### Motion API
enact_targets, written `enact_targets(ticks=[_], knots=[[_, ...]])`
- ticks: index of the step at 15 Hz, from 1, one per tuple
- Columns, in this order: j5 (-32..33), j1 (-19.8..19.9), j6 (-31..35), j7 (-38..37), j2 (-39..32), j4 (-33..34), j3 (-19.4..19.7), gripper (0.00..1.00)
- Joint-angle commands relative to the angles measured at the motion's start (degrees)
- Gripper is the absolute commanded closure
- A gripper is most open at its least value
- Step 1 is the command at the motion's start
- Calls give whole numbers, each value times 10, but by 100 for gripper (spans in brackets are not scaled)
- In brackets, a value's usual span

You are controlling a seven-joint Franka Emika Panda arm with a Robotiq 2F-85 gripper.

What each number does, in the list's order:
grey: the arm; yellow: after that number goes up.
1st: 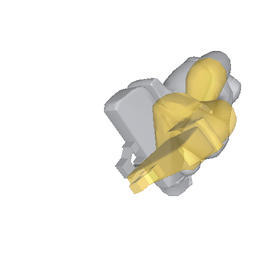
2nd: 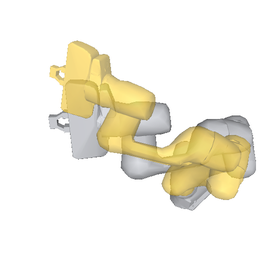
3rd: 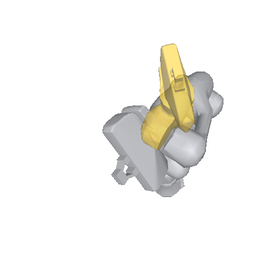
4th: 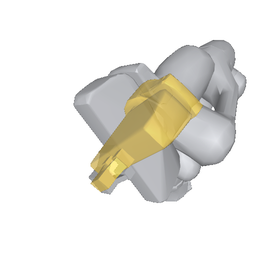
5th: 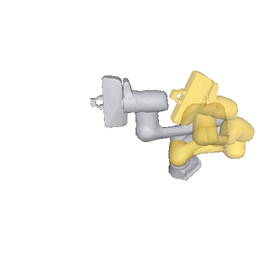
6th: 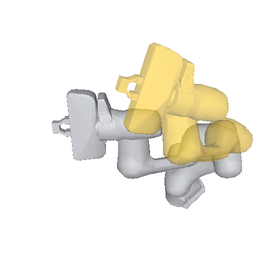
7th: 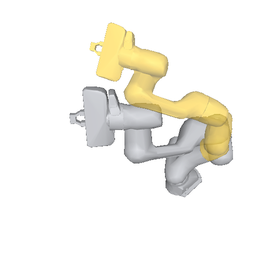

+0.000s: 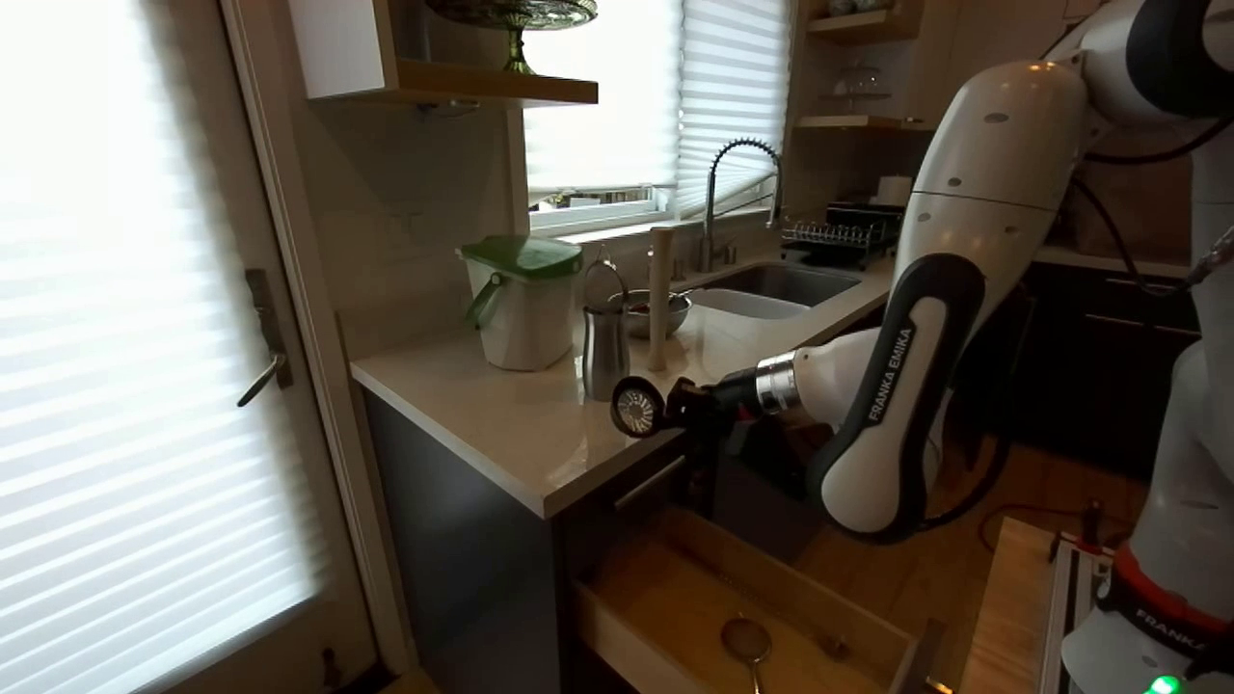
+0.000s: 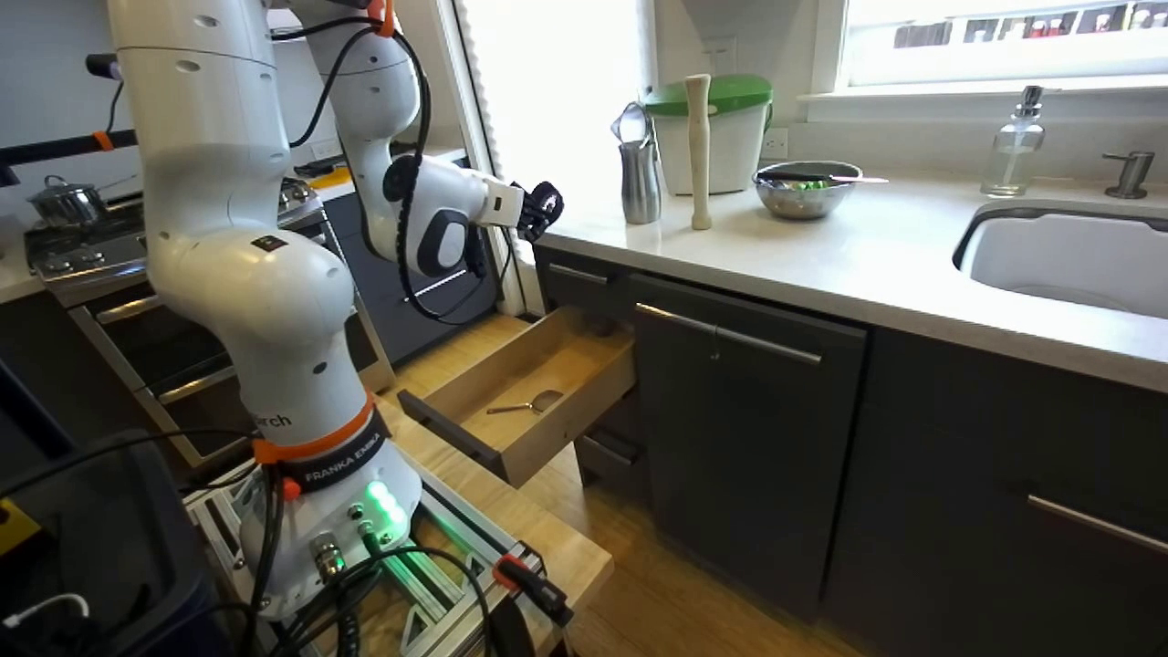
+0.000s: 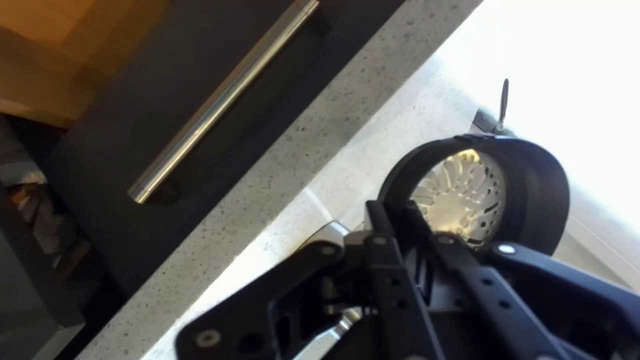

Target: Remove the black object from the drawer and put it on the counter

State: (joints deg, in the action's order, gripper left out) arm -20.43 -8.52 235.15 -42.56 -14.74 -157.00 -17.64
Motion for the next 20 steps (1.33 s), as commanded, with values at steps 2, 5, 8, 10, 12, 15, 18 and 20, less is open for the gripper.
enact_targets(ticks=[2,5,8,10,12,15,18,20], knots=[[169,51,-98,-145,49,23,2,97],[295,105,-233,-267,92,49,-12,97],[197,85,-377,-198,142,62,21,97],[111,73,-470,-118,186,74,51,97],[109,88,-557,-72,244,70,98,97],[169,148,-580,-103,230,92,57,97],[182,163,-596,-109,245,94,55,97],[125,110,-583,-73,218,95,76,97]])
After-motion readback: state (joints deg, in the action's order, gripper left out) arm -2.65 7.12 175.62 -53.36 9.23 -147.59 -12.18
